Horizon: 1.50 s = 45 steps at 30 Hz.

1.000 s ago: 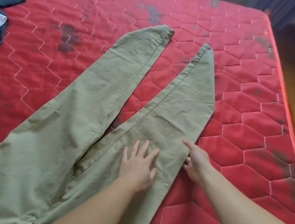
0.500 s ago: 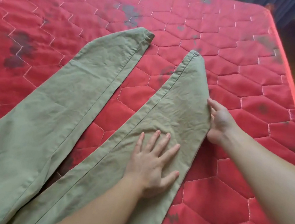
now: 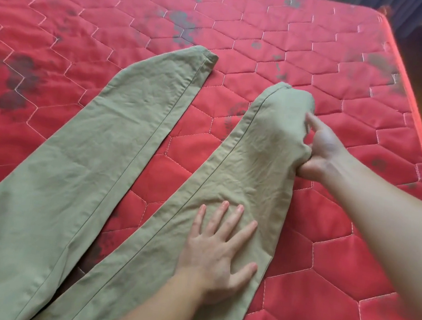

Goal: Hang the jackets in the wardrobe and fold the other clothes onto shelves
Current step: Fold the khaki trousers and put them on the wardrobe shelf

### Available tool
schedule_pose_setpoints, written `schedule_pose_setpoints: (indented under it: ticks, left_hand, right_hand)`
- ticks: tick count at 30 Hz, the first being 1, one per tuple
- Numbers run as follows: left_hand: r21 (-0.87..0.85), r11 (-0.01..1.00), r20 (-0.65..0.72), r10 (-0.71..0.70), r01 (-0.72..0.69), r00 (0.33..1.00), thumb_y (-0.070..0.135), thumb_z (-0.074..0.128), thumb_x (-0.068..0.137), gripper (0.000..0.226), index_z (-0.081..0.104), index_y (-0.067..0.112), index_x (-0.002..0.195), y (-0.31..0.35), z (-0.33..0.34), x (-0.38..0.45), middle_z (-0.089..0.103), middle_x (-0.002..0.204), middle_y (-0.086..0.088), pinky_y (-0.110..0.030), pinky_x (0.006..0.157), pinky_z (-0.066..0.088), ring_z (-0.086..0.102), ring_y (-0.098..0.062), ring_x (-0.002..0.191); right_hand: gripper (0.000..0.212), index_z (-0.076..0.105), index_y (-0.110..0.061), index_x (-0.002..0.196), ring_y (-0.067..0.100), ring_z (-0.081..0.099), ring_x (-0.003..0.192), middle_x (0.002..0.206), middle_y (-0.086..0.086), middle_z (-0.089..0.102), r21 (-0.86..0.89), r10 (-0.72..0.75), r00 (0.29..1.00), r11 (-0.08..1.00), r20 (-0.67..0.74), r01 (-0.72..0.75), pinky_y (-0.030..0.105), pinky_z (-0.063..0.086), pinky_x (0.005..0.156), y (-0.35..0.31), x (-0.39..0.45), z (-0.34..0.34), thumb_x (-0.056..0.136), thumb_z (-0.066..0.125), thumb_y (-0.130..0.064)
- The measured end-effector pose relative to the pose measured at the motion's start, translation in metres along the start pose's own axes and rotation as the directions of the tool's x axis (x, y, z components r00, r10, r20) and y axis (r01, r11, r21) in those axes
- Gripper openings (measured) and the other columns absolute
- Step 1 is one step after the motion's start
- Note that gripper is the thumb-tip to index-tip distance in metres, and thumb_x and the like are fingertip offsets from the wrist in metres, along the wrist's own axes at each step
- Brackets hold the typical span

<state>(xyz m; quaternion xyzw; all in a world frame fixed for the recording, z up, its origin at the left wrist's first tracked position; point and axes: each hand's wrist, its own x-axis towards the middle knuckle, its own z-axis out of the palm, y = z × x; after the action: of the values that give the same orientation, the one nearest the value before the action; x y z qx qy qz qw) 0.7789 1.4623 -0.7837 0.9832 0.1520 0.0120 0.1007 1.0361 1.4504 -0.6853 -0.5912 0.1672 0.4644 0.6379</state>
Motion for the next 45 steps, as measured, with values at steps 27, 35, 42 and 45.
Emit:
schedule_pose_setpoints:
  ticks: [27,35,42,45]
  left_hand:
    - [-0.73,-0.581,0.655,-0.444,0.359,0.611,0.033,0.071,0.085,0.046,0.063,0.007,0.122,-0.04,-0.11,-0.079,0.073,0.106,-0.013,-0.045,0.076,0.06,0.073,-0.027,0.089]
    - [-0.769,-0.37,0.626,-0.601,0.522,0.497,0.004,0.068,0.086,0.015,0.065,0.009,0.1,-0.076,-0.106,-0.199,0.071,0.105,-0.013,-0.023,0.049,0.053,0.067,-0.021,0.085]
    - [-0.745,-0.208,0.607,-0.605,0.634,0.515,0.004,0.062,0.09,0.018,0.055,0.021,0.089,-0.083,-0.097,-0.268,0.067,0.083,-0.001,-0.023,0.052,0.05,0.065,-0.01,0.057]
    - [-0.729,-0.139,0.589,-0.626,0.67,0.51,0.005,0.062,0.09,0.017,0.058,0.017,0.078,-0.084,-0.102,-0.299,0.065,0.076,-0.002,-0.023,0.056,0.05,0.062,-0.011,0.062]
  right_hand:
    - [0.033,0.04,-0.027,0.085,0.021,0.066,0.084,0.1,-0.008,0.066,-0.556,-0.372,0.415,-0.51,0.83,0.656,0.033,0.046,0.07,0.2,-0.154,-0.009,0.059,0.051,-0.01]
    - [0.021,0.055,-0.022,0.08,0.027,0.065,0.084,0.1,-0.004,0.066,-0.671,-0.467,0.482,-0.508,0.741,0.54,0.037,0.042,0.076,0.291,-0.207,-0.012,0.06,0.051,-0.015]
    - [0.019,0.062,-0.023,0.078,0.026,0.064,0.084,0.093,-0.006,0.066,-0.758,-0.51,0.562,-0.395,0.651,0.519,0.031,0.033,0.069,0.372,-0.242,-0.013,0.06,0.058,-0.017]
    - [0.019,0.062,-0.022,0.082,0.025,0.061,0.088,0.095,-0.005,0.066,-0.776,-0.523,0.58,-0.333,0.624,0.535,0.031,0.031,0.071,0.399,-0.26,-0.012,0.065,0.06,-0.015]
